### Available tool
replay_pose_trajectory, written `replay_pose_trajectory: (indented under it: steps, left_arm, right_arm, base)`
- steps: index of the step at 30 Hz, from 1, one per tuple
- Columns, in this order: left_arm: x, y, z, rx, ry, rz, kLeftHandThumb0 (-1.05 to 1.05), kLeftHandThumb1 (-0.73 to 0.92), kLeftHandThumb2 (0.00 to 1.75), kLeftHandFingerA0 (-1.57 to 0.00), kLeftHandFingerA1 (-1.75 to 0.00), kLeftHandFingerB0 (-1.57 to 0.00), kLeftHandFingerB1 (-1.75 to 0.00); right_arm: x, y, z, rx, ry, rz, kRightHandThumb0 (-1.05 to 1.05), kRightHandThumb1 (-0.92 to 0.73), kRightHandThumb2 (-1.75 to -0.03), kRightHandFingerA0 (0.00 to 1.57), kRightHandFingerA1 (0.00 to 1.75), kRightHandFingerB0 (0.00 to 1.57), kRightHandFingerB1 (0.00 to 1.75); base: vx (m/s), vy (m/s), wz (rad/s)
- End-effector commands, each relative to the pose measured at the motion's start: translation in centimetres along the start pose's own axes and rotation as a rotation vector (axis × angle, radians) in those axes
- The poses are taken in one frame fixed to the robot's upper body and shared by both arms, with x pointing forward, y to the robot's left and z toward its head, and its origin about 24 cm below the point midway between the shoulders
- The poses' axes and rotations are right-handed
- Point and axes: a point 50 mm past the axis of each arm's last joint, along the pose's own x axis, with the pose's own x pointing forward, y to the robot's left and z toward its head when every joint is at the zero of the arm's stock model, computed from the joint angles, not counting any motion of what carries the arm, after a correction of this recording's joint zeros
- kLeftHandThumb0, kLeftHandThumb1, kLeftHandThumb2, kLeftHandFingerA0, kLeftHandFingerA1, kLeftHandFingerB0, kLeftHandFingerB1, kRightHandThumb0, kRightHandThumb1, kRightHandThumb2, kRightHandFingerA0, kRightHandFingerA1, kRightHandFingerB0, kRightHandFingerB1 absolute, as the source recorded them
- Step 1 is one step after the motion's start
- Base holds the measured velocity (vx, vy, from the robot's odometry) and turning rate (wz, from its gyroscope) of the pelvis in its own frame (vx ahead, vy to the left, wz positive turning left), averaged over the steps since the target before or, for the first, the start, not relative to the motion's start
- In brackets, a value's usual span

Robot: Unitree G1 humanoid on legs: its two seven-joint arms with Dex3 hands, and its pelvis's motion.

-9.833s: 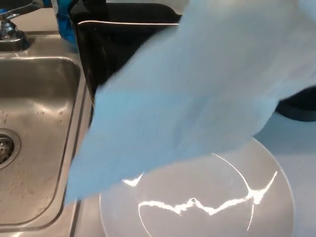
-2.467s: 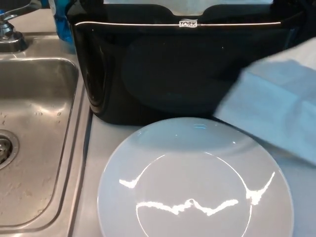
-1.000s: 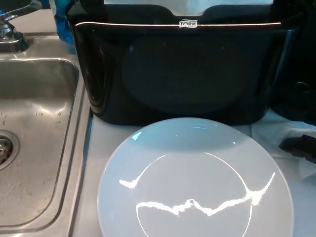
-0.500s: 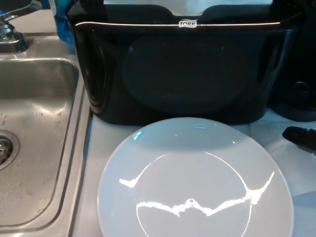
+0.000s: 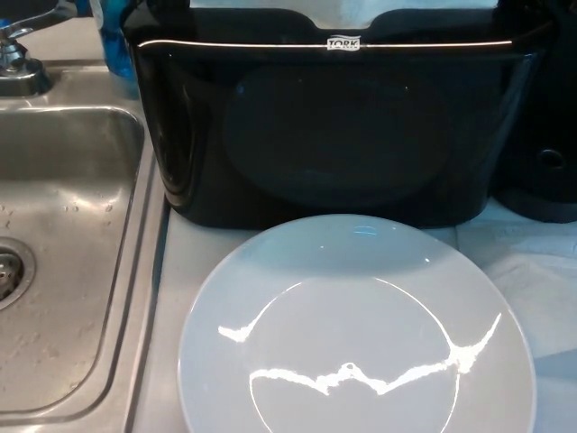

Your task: Walk towards the tissue paper container and pull out a piece of tissue paper and use it to wipe the plate

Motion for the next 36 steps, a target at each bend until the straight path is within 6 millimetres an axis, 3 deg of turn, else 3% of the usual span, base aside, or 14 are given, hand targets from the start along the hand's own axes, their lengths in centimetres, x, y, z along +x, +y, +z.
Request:
replay_pose_trajectory:
  steps: [1,3,6,7,8,10,13,14,16,17,23,24,30,36]
  left_arm:
    - [-0.1,1.4,0.0,0.005,-0.04,0.03,-0.02,0.74,0.74,-0.81,-0.96,-0.69,-0.74]
    - [-0.1,1.4,0.1,0.011,-0.045,0.036,-0.04,0.74,0.72,-0.81,-0.96,-0.69,-0.74]
    - [0.0,1.3,0.3,0.02,-0.05,0.031,-0.07,0.74,0.71,-0.82,-0.93,-0.7,-0.73]
    - [0.0,1.3,0.2,0.017,-0.044,0.028,-0.05,0.73,0.71,-0.83,-0.89,-0.71,-0.73]
    - [0.0,1.3,0.2,0.011,-0.034,0.024,-0.03,0.72,0.73,-0.81,-0.88,-0.71,-0.73]
    - [0.1,1.2,0.5,0.01,-0.045,0.02,-0.04,0.73,0.76,-0.82,-0.9,-0.72,-0.75]
    - [0.2,1.1,0.6,0.022,-0.045,0.016,-0.01,0.74,0.73,-0.79,-0.88,-0.68,-0.7]
    - [0.2,1.0,0.8,0.029,-0.048,0.015,0.01,0.75,0.73,-0.77,-0.85,-0.68,-0.66]
    - [0.3,1.0,1.1,0.032,-0.058,0.016,-0.01,0.75,0.73,-0.8,-0.88,-0.68,-0.71]
    - [0.3,1.0,1.2,0.03,-0.069,0.011,0.0,0.76,0.73,-0.78,-0.88,-0.67,-0.71]
    - [0.3,1.0,1.6,0.025,-0.103,0.01,0.04,0.74,0.86,-0.81,-1.01,-0.7,-0.77]
    - [0.2,0.9,1.4,0.032,-0.101,0.01,0.03,0.77,0.81,-0.77,-0.94,-0.66,-0.74]
    - [0.2,1.1,1.0,0.028,-0.06,0.015,-0.01,0.77,0.79,-0.77,-0.92,-0.66,-0.72]
    - [0.3,1.0,1.0,0.028,-0.053,0.014,-0.02,0.74,0.74,-0.79,-0.87,-0.69,-0.72]
  right_arm:
    - [-11.8,-3.9,-3.5,0.465,0.134,0.23,-0.91,-0.51,-0.91,0.0,0.0,0.0,0.06]
    - [-13.3,-3.5,-3.9,0.555,0.168,0.191,-0.86,-0.49,-0.89,0.0,0.0,0.03,0.13]
    - [-17.3,-1.6,-4.4,0.793,0.306,0.031,-0.73,-0.49,-0.81,0.04,0.33,0.1,0.39]
    - [-17.9,-1.2,-4.5,0.819,0.339,0.014,-0.66,-0.64,-0.6,0.18,0.27,0.21,0.28]
    - [-19.6,0.4,-4.7,0.884,0.474,-0.124,-0.48,-0.64,-0.6,0.57,0.41,0.4,0.35]
    - [-21.7,2.9,-4.5,0.926,0.677,-0.368,-0.5,-0.68,-0.59,0.71,0.44,0.47,0.37]
    - [-22.6,4.6,-4.3,0.895,0.876,-0.476,-0.52,-0.73,-0.62,0.84,0.47,0.51,0.37]
    - [-23.3,6.3,-4.3,0.908,0.977,-0.553,-0.44,-0.6,-0.98,0.87,0.71,0.44,0.56]
    - [-24.2,9.8,-4.0,0.945,1.141,-0.665,-0.48,-0.64,-0.98,0.9,0.71,0.45,0.56]
    - [-24.5,10.9,-3.9,0.956,1.184,-0.691,-0.45,-0.76,-0.64,0.97,0.53,0.51,0.42]
    - [-25.7,16.3,-2.2,1.018,1.393,-0.731,-0.46,-0.72,-0.62,0.85,0.53,0.42,0.39]
    - [-26.2,18.6,-1.1,1.048,1.487,-0.746,-0.37,-0.71,-0.61,0.75,0.49,0.44,0.39]
    - [-27.2,23.0,1.6,1.217,1.708,-0.941,-0.22,-0.64,-0.59,0.68,0.55,0.53,0.4]
    - [-24.7,26.6,7.5,1.403,1.97,-1.018,-0.13,-0.68,-0.64,0.68,0.46,0.54,0.42]
  base:
    - [0.0,0.0,0.0]
    - [0.0,0.0,0.0]
    - [0.0,0.0,0.0]
    - [0.0,0.0,0.0]
    - [0.0,0.0,0.0]
    - [0.0,0.0,0.0]
    - [0.0,0.0,0.0]
    - [0.0,0.0,0.0]
    - [0.0,0.0,0.0]
    - [0.0,0.0,0.0]
    - [0.0,0.0,0.0]
    - [0.0,0.0,0.0]
    - [0.0,0.0,0.0]
    - [0.0,0.0,0.0]
